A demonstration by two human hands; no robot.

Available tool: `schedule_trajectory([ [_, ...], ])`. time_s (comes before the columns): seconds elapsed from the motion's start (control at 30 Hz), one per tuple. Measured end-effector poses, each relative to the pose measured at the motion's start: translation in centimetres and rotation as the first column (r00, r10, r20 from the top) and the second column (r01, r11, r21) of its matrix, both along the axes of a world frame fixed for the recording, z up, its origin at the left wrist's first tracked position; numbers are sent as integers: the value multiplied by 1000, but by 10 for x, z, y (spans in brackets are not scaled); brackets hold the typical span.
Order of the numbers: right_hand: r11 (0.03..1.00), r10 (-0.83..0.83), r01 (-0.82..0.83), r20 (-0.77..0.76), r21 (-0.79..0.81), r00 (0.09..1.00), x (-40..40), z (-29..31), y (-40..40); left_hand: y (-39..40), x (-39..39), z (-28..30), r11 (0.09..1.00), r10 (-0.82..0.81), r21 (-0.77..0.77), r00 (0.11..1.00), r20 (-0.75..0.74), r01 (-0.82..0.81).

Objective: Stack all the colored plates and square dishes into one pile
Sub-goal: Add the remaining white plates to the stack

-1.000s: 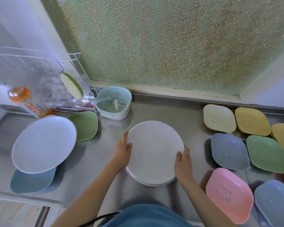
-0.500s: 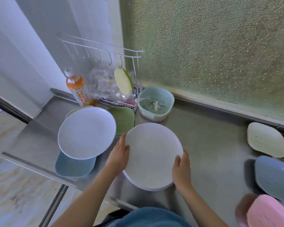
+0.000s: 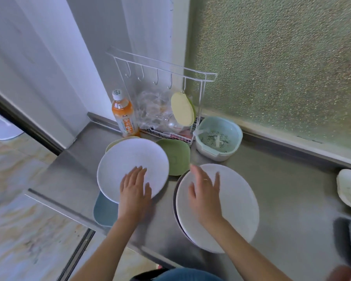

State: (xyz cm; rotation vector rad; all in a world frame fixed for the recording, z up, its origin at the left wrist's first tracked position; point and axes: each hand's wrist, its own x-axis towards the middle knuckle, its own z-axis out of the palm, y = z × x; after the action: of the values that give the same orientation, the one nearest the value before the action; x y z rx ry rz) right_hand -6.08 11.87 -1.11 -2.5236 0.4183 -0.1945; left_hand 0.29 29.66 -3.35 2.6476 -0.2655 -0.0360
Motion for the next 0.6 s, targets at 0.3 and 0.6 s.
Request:
schedule_trajectory([
  [0.3,960,92,-167,-308,-226,947,66,-7,54,65,29,-5,870,411,-109,830,-378,-481],
  [0.6,977,-168,181,-117,112,979,79,-4,61,62,31,10,642,523,-412,762,-382,-646],
])
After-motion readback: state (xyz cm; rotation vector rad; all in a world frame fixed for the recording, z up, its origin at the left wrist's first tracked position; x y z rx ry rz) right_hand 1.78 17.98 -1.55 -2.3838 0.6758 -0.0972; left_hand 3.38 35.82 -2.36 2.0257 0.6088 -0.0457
